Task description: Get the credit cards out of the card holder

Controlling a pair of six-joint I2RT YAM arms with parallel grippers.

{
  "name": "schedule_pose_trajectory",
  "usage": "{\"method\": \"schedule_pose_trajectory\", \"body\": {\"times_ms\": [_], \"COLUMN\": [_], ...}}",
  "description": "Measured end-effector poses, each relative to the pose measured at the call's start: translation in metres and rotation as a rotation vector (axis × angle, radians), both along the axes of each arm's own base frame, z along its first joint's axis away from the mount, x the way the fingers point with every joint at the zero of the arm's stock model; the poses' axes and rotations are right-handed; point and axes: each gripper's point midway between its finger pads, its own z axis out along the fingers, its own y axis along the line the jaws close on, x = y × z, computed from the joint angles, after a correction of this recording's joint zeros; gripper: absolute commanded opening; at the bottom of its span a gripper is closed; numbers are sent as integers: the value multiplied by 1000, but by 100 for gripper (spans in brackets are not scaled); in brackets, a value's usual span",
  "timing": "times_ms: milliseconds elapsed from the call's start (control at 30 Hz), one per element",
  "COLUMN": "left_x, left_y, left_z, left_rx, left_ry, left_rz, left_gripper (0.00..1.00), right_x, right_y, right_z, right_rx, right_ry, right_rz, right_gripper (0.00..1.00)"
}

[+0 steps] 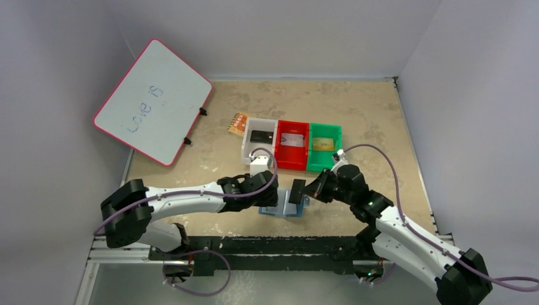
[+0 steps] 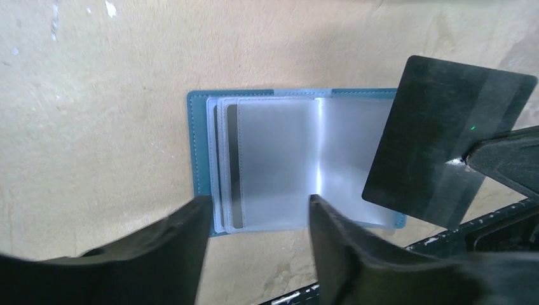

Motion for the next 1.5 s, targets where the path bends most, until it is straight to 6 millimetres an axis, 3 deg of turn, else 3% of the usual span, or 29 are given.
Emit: {"method": "schedule_pose_trajectory", "body": {"times_ms": [167,267,367,500,667,833,933,1167,1367,1500], "left_x": [13,36,49,41,33,32,23,10,5,2], "left_y": [5,14,25,12,2,-4,-11,-13,-9,-8], "left_z": [38,76,101,107,104,125,140,152,166,172], "left_rx": [-95,-266,-412,-526,-635,-767,-838,-920,-954,-966], "left_ry": [-56,-105,-144,-117,-66,-78,-85,-66,-86,-96], "left_rz": [24,79,98,10,-89,-165,-236,-316,-366,-386], "left_gripper": [71,74,74,73,67,61,54,34,2,0], "right_x": [1,1,-1,-6,-10,-12,-15,-20,-22,-25], "right_y": [2,9,18,31,45,54,59,65,67,69], "right_z": [23,42,59,75,77,88,96,105,114,117], "right_rx": [24,64,110,174,217,274,311,369,411,444], "right_ry": [-131,-224,-298,-358,-361,-386,-405,-425,-453,-459], "right_rz": [54,111,173,260,343,391,420,468,507,537], "right_gripper": [0,0,0,0,0,0,0,0,0,8]}}
